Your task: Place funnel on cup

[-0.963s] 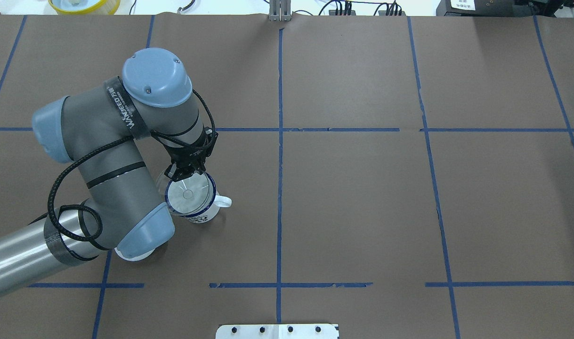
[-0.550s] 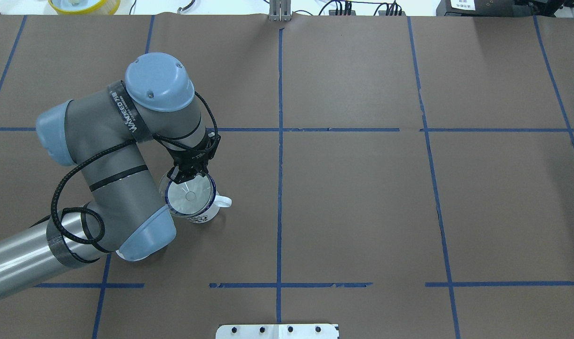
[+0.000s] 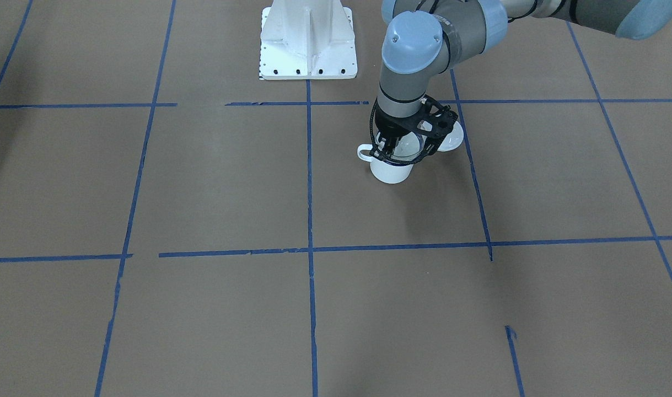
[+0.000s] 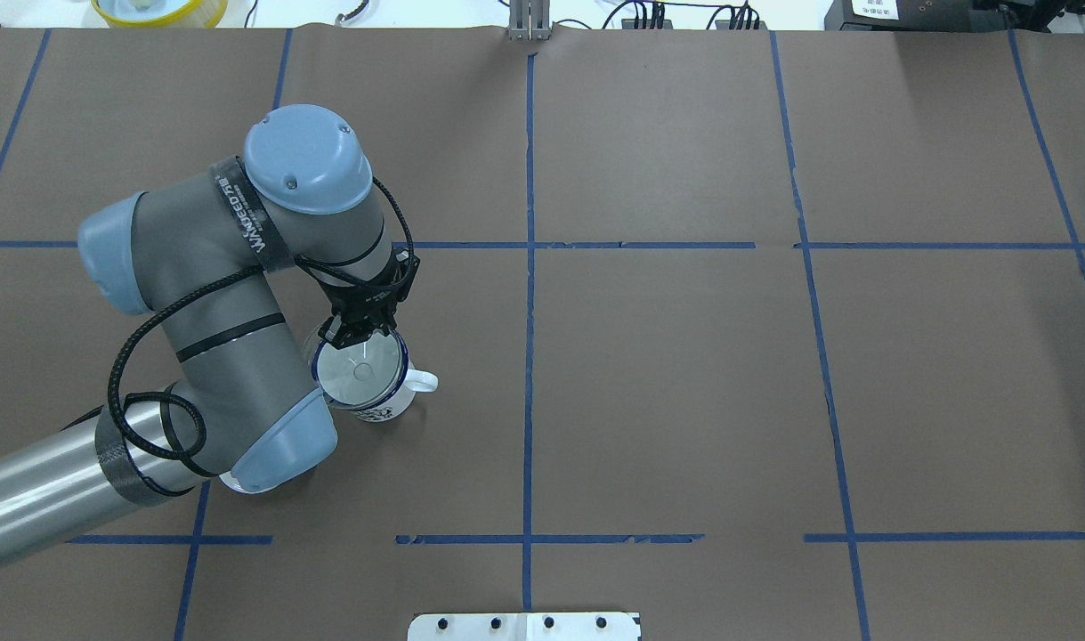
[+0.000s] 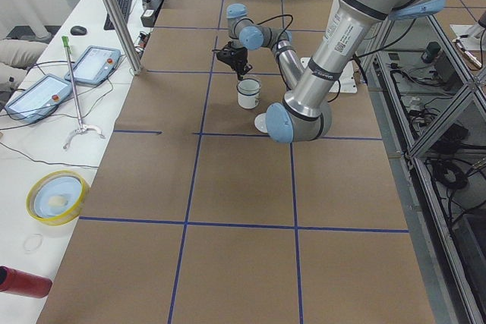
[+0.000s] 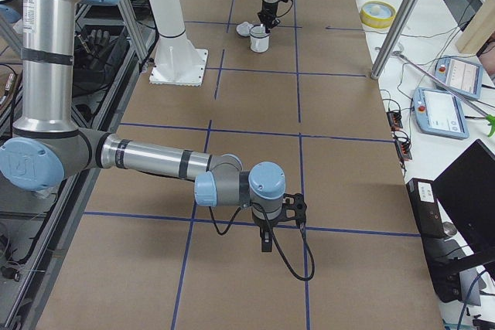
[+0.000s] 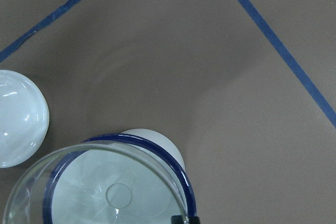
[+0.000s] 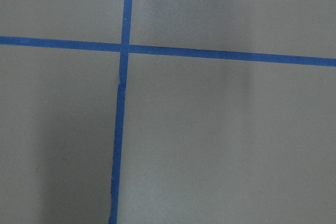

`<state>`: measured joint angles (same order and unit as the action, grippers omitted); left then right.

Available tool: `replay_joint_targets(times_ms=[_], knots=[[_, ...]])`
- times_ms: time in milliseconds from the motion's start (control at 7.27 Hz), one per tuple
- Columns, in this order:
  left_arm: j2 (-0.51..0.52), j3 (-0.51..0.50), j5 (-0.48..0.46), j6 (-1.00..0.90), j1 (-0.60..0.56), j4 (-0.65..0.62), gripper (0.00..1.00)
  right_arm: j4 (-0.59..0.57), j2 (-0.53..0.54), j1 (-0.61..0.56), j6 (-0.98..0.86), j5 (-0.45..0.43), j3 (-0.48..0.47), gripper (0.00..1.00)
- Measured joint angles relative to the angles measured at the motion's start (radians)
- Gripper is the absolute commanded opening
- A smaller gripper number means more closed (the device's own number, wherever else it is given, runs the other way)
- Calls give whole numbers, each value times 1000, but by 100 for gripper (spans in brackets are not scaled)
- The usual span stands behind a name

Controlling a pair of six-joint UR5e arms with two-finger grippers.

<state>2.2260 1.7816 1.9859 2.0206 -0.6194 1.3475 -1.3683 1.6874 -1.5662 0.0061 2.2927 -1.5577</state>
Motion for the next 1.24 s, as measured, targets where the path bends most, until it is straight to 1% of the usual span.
replay_joint_targets(times_ms=[275, 412, 550, 688, 825, 962, 1100, 1238], knots=[[2, 3, -3, -1, 1, 0, 100, 0, 0, 0, 0, 0, 0, 100], [1, 20, -3, -28, -4, -3, 100, 0, 0, 0, 0, 0, 1, 100], [-11, 56, -3, -96, -26, -8, 100, 0, 0, 0, 0, 0, 1, 100], [-45, 114, -2, -206, -64, -9, 100, 0, 0, 0, 0, 0, 1, 100], [-106, 188, 0, -359, -105, -6, 100, 0, 0, 0, 0, 0, 1, 100], [-172, 241, 5, -518, -157, -1, 100, 0, 0, 0, 0, 0, 1, 100], [-235, 265, 11, -680, -224, 6, 100, 0, 0, 0, 0, 1, 1, 100], [-304, 262, 34, -824, -298, 33, 100, 0, 0, 0, 0, 1, 1, 100]])
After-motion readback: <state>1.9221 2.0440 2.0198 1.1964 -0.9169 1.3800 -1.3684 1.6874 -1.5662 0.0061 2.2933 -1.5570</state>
